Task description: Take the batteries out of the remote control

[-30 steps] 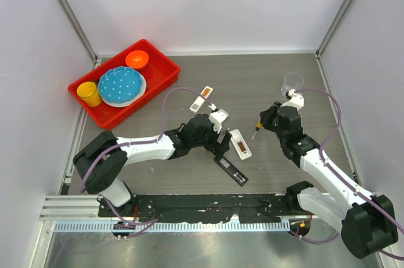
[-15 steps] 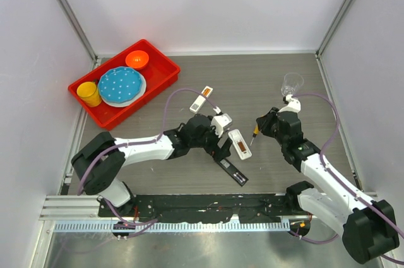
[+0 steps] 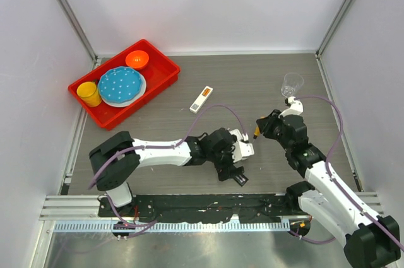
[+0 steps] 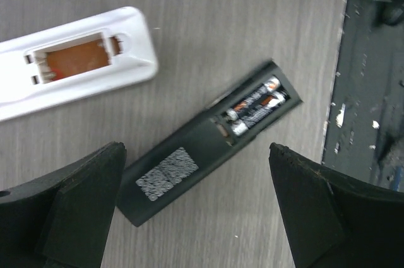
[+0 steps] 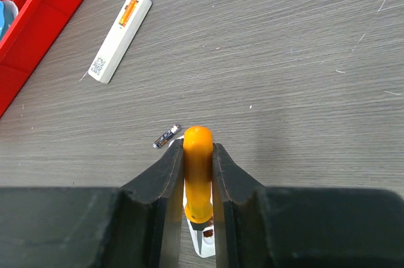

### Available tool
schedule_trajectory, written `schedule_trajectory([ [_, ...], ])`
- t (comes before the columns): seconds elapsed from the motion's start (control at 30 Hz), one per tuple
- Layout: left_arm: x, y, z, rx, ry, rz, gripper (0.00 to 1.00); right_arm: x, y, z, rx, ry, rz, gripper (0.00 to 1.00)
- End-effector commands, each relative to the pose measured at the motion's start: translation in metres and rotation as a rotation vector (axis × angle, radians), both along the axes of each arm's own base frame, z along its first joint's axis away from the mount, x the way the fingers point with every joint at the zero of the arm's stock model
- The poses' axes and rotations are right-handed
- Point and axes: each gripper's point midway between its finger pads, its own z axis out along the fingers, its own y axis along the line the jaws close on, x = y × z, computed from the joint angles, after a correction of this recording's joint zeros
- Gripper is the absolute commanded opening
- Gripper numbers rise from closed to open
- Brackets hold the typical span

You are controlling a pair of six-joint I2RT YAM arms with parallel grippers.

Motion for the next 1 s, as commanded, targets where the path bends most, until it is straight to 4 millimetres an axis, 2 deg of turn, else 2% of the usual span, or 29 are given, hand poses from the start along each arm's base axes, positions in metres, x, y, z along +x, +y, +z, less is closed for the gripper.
schedule_trajectory([
  [0.0,-0.008,-0.002,0.02,-0.036,-0.127,-0.122,1.0,-0.003,-0.004,0.008,-0.019,-0.032,0.007,0.01],
  [0.07,-0.019,0.002,0.015,-0.038,-0.117,-0.194,1.0,-0.004,-0.005,0.009,-0.02,-0.036,0.008,0.01],
  [0.17,-0.021,0.008,0.013,-0.027,-0.141,-0.23,1.0,-0.006,-0.005,0.009,-0.022,-0.035,0.012,0.01],
  [0.3,-0.016,0.011,0.013,-0.016,-0.192,-0.243,1.0,-0.01,-0.007,0.009,-0.028,-0.034,0.016,0.01],
  [0.5,-0.002,0.005,0.006,0.014,-0.26,-0.258,1.0,-0.014,-0.007,0.008,-0.024,-0.032,0.022,0.01],
  [0.7,0.001,0.005,-0.02,0.091,-0.241,-0.284,0.99,-0.019,-0.007,0.01,-0.014,-0.031,0.027,0.01],
  [0.8,0.0,0.003,-0.027,0.118,-0.219,-0.29,0.95,-0.021,-0.008,0.013,-0.008,-0.041,0.022,0.01],
  [0.83,-0.001,0.003,-0.03,0.123,-0.207,-0.297,0.89,-0.021,-0.008,0.012,-0.008,-0.039,0.022,0.01],
  [0.9,-0.004,0.001,-0.032,0.131,-0.186,-0.31,0.84,-0.022,-0.009,0.011,-0.011,-0.034,0.018,0.01],
  [0.93,-0.005,0.001,-0.032,0.136,-0.177,-0.315,0.74,-0.022,-0.009,0.012,-0.009,-0.035,0.017,0.01],
  [0.97,-0.006,0.001,-0.032,0.143,-0.166,-0.321,0.68,-0.022,-0.009,0.013,-0.01,-0.033,0.016,0.01],
])
